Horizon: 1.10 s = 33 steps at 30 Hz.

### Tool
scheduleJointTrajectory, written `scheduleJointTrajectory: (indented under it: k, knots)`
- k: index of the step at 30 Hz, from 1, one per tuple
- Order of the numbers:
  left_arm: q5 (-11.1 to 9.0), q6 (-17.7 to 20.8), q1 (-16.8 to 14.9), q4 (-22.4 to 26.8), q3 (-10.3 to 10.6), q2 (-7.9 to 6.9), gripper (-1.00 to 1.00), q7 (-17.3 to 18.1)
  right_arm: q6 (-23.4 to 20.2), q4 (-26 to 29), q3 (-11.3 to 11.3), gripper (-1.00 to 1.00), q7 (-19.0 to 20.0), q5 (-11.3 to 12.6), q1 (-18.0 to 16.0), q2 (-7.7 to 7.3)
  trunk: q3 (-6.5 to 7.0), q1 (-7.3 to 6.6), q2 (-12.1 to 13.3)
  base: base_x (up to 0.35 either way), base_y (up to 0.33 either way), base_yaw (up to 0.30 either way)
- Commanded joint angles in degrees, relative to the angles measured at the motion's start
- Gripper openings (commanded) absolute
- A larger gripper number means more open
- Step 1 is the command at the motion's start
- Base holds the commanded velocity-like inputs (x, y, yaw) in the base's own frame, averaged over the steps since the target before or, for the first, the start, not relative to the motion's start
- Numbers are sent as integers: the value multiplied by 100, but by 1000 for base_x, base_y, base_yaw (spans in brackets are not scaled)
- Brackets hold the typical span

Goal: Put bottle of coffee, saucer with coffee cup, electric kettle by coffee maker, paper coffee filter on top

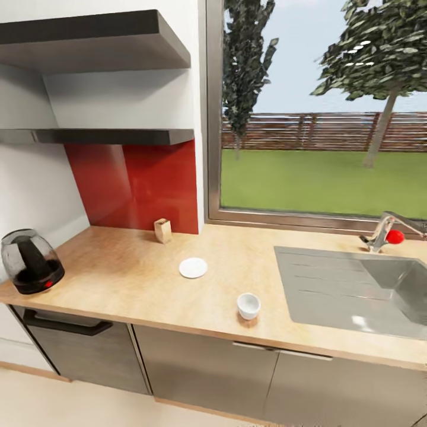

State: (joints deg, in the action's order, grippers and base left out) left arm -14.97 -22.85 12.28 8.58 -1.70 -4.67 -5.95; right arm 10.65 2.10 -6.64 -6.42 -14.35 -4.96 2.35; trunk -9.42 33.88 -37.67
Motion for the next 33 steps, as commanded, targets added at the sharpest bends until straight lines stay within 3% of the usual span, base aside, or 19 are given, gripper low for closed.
scheduleJointTrajectory:
  k: [1,21,33]
  knots:
    - [-3,-1,3,12,-14,1,100,-3,18,-8,-48,100,-26,-60,-5,2,-8,2,-7,0,335,-278]
    - [-2,-1,2,12,-14,33,100,-2,20,-8,-48,100,-26,-59,-5,2,-8,2,-7,-4,337,-266]
    - [9,-16,3,12,-13,88,100,-6,25,8,-38,100,-22,-85,-5,20,-8,2,-7,-123,296,-22]
